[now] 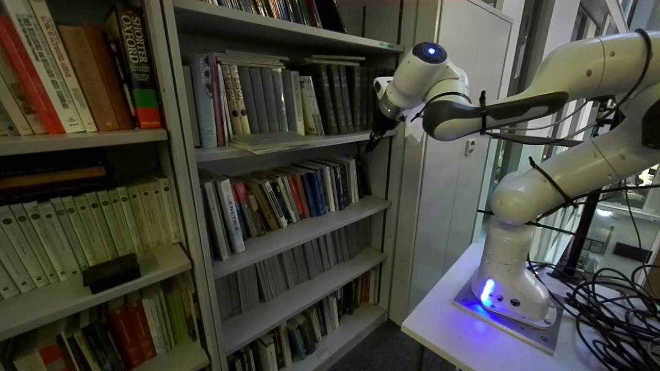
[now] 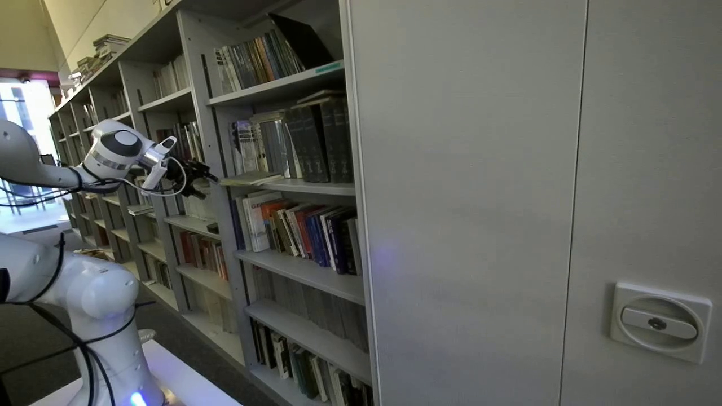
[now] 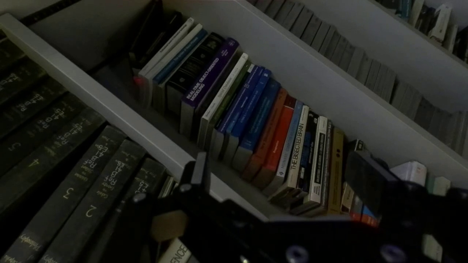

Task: Remove a book from the top of the upright books and put it on top of the books stacked on the book shelf

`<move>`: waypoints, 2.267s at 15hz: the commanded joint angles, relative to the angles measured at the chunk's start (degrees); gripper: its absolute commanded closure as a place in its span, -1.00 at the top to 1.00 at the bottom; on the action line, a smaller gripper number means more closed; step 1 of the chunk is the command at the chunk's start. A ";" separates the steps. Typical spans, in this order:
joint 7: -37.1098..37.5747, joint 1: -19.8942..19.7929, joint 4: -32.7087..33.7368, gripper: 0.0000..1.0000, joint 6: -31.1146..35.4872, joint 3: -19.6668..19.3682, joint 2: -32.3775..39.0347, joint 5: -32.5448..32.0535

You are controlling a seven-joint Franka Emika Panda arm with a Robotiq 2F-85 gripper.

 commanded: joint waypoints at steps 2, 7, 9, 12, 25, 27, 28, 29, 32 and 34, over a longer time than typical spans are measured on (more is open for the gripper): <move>0.23 0.50 0.13 1.00 -0.23 -0.35 0.26 -0.52; -3.66 1.32 1.04 1.00 3.97 0.45 0.04 -4.84; -6.18 2.59 3.12 1.00 3.72 2.20 0.95 -5.67; -8.73 4.50 5.34 1.00 4.43 5.44 2.06 -6.95; -11.73 6.14 5.26 1.00 6.82 9.73 2.15 -10.24; -11.73 6.15 5.26 1.00 6.82 9.72 2.19 -10.25; -13.01 5.07 5.84 1.00 7.35 10.33 2.79 -12.25; -14.79 4.02 6.60 1.00 7.82 10.87 3.55 -14.62; -18.75 2.09 9.65 1.00 8.27 10.96 7.22 -22.90; -20.19 0.87 12.57 1.00 8.38 10.66 10.18 -29.76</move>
